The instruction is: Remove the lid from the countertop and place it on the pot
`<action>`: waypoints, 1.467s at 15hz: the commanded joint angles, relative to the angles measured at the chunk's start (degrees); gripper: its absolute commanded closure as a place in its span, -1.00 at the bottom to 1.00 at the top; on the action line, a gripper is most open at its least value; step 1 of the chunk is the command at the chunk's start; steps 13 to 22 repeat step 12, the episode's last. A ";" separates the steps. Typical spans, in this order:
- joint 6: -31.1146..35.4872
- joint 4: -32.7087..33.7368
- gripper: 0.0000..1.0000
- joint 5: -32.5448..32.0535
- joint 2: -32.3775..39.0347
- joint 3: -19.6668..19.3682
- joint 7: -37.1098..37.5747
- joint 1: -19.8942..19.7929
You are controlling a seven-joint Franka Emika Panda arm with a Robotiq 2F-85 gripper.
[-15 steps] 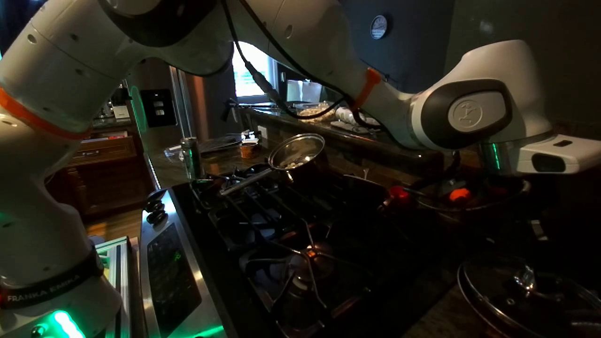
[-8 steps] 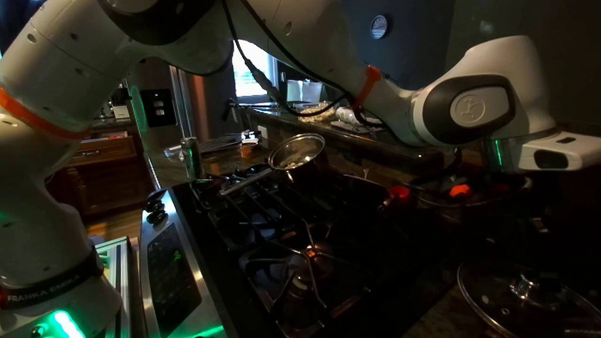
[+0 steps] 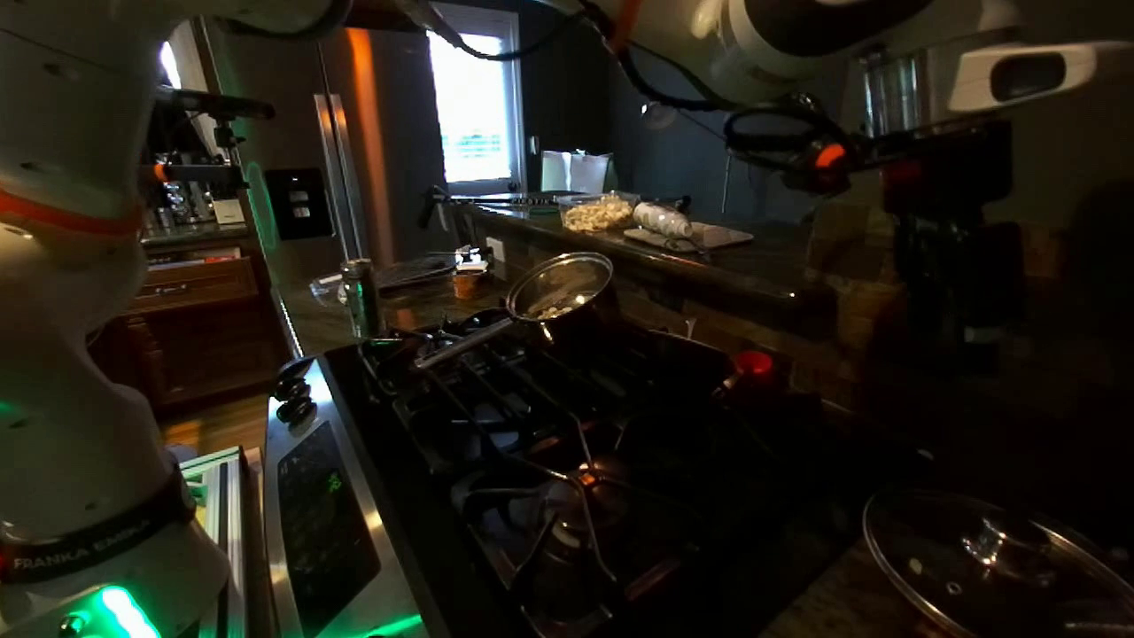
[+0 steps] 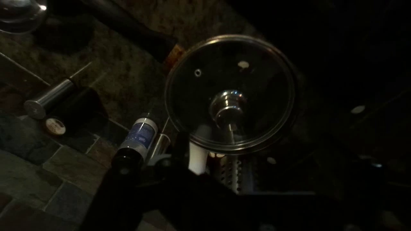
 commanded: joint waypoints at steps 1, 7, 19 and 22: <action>-3.14 -13.28 -1.00 0.25 -10.94 3.44 -7.02 -0.06; -7.55 -17.13 -1.00 0.23 -12.98 5.91 -11.05 -0.12; -7.52 -19.60 -1.00 0.25 -14.79 6.10 -12.72 -0.12; -7.52 -19.60 -1.00 0.25 -14.79 6.10 -12.72 -0.12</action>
